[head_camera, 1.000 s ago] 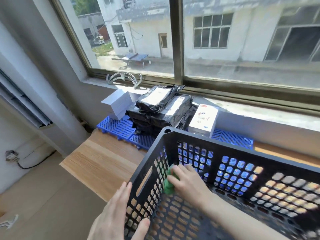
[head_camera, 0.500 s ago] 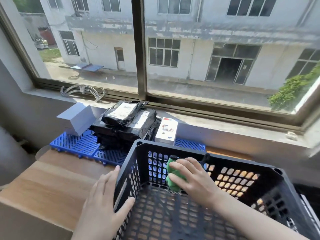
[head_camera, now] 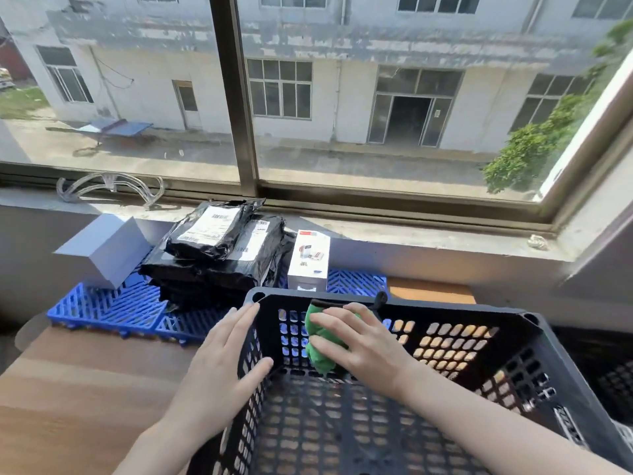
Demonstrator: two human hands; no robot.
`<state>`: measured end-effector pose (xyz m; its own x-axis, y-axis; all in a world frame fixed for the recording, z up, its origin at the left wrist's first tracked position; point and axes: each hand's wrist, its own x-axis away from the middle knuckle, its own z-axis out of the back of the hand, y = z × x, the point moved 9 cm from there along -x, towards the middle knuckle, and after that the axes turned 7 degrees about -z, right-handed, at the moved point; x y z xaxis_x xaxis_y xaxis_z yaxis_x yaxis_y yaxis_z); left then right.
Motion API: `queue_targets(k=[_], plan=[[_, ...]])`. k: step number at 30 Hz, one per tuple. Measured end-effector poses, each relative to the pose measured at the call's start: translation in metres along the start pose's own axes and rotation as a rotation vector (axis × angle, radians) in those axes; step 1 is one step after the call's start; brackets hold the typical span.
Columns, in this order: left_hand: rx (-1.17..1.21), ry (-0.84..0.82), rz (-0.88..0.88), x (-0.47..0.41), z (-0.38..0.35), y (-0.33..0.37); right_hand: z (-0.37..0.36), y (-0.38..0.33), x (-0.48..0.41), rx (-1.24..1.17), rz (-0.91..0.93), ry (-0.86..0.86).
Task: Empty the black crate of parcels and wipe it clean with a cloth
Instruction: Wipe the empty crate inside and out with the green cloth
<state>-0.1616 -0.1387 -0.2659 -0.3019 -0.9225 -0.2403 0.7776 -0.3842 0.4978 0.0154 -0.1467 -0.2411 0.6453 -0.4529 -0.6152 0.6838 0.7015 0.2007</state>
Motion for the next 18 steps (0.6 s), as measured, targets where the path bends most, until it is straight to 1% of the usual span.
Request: queue_targets(k=[7, 11, 13, 16, 18], plan=[[0.088, -0.102, -0.188, -0.052, -0.001, -0.015, -0.012, -0.018, -0.039, 0.032, -0.111, 0.063], [0.115, -0.219, -0.289, -0.066, -0.008, -0.031, -0.047, -0.022, -0.058, 0.089, -0.159, 0.052], [0.164, -0.264, -0.322, -0.066, -0.014, -0.037, -0.068, -0.02, -0.057, 0.13, -0.185, 0.046], [0.237, -0.273, -0.343, -0.062, -0.022, -0.039, -0.085, -0.019, -0.049, 0.139, -0.238, 0.084], [0.255, -0.25, -0.335, -0.061, -0.024, -0.04, -0.094, -0.021, -0.041, 0.12, -0.231, 0.084]])
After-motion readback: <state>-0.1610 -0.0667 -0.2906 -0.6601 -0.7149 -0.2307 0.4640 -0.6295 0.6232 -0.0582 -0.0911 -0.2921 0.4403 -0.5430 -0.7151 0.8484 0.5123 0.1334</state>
